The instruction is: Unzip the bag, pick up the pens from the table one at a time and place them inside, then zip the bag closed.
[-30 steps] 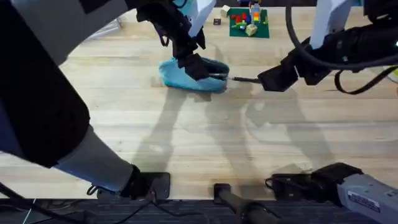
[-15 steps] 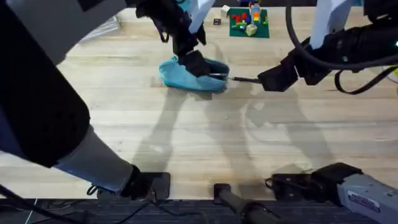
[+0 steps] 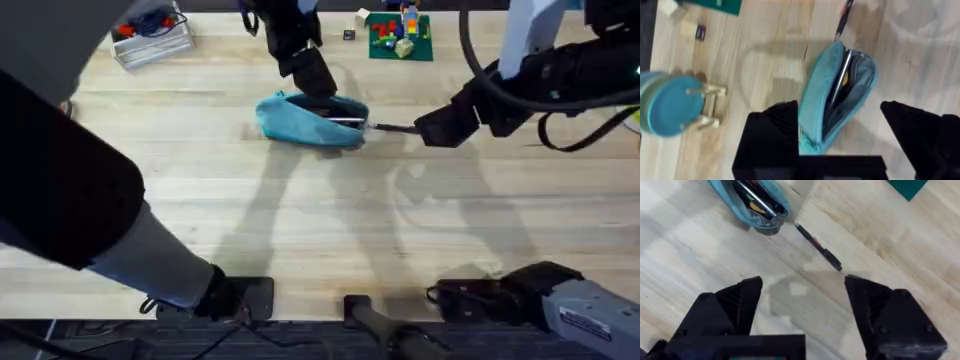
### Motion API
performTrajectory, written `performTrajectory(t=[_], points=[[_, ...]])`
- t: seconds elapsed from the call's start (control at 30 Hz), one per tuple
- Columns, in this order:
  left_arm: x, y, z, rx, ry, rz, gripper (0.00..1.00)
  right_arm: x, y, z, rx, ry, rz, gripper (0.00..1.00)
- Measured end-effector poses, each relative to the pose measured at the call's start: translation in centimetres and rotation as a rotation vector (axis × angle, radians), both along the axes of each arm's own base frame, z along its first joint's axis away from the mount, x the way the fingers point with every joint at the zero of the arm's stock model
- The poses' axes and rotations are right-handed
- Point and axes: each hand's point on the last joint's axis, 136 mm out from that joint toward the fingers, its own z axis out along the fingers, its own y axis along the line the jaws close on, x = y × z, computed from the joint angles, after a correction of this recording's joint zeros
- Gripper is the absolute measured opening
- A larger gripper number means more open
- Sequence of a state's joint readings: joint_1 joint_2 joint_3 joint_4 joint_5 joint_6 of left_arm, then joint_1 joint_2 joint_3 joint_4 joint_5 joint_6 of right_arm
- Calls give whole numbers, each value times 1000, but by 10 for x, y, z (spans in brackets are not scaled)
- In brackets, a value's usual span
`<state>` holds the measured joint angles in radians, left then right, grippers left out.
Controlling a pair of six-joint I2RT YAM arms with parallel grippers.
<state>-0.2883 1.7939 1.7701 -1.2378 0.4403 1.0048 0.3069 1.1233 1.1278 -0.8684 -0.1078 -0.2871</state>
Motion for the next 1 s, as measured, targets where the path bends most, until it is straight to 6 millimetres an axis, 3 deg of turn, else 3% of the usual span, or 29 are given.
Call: performTrajectory(t=[0.5, 1.0], points=[[-1, 33, 17, 24, 56, 236, 995, 0, 0, 0, 0, 0, 0, 997], [-16, 57, 49, -6, 10, 317, 995, 0, 0, 0, 0, 0, 0, 996]])
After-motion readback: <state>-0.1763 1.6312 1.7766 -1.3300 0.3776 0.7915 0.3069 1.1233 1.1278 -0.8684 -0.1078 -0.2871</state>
